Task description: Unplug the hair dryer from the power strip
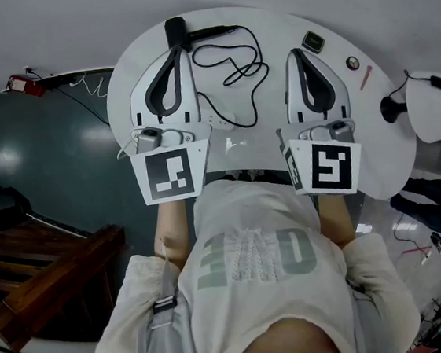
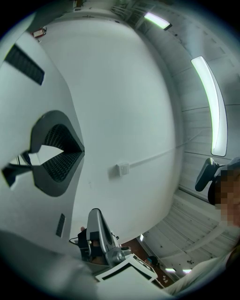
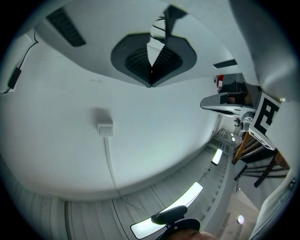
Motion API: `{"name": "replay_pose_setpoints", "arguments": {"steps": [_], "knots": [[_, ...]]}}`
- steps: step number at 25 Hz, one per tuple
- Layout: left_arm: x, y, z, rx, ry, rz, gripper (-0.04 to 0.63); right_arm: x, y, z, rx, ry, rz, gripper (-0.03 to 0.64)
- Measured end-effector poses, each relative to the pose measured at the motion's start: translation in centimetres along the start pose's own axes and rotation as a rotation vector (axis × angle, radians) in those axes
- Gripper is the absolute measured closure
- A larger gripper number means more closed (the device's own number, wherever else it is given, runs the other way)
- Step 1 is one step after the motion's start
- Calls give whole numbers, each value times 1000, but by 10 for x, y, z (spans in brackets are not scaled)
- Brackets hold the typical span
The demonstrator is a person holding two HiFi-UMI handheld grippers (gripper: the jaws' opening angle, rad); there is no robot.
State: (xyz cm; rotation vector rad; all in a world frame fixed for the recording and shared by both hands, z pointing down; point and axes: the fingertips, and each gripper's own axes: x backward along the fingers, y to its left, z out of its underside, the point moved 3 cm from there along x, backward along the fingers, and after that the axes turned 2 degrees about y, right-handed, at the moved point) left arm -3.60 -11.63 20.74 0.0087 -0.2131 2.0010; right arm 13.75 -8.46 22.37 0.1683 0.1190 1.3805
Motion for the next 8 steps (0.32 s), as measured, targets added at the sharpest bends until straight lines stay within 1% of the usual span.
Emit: {"name": "replay_pose_setpoints", "arguments": {"steps": [8], "knots": [[2,4,1,-16,1,-7,581,1,2,3,7,9,-14,598]]}}
